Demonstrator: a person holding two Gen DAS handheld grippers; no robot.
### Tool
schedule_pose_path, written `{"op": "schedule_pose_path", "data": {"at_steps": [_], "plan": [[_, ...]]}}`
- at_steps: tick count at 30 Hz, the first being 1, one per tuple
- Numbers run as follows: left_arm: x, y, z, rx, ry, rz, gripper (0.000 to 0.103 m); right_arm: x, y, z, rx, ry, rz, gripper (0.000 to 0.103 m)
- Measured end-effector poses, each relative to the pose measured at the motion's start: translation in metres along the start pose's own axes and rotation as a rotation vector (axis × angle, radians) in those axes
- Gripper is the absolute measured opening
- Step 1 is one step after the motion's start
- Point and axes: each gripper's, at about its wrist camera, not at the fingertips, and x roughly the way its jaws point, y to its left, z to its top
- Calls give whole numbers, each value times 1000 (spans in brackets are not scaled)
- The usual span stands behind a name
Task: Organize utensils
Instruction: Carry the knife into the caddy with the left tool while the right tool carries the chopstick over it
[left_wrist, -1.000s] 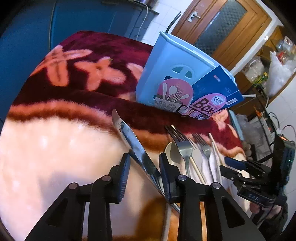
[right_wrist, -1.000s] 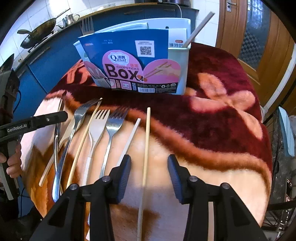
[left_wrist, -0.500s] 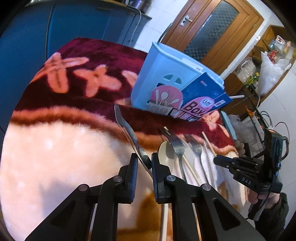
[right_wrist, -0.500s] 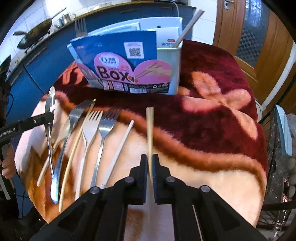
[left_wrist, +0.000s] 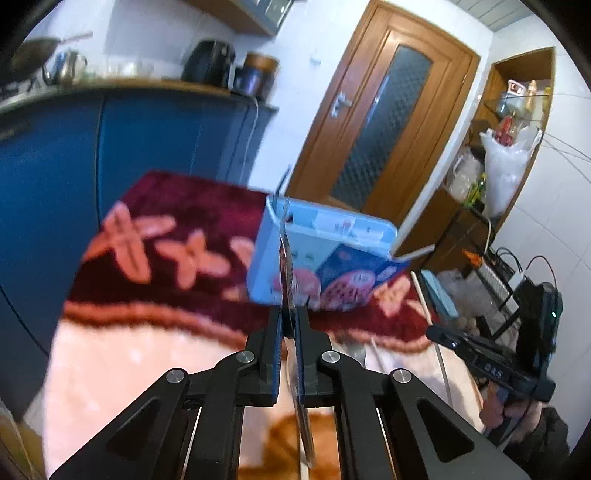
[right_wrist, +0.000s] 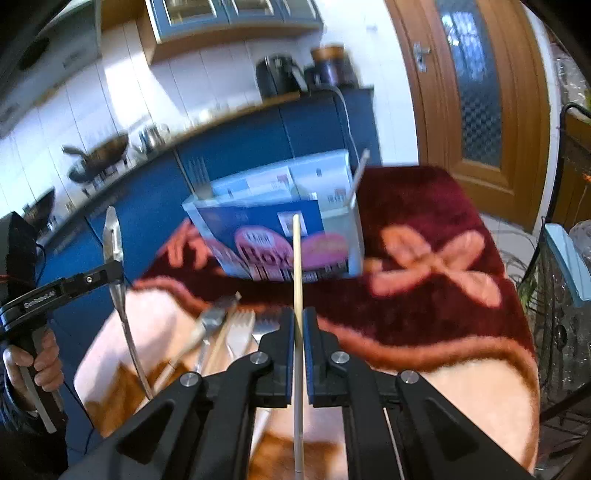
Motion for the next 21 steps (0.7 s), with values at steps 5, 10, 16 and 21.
{"op": "schedule_pose_path", "data": {"at_steps": [5,10,16,21], "plan": [[-13,-8,19,46,-97,24,5,-10,3,3,12,-90,35,6],[-15,-14,39,46,-150,22,5,-14,3,1,21,-128,53,6],[-18,-24,69,46,-242,23,5,-16,-3,-5,44,-153,72,6],[-19,-33,94,64,-352,37,5,-14,-10,-7,68,-161,81,6]]}}
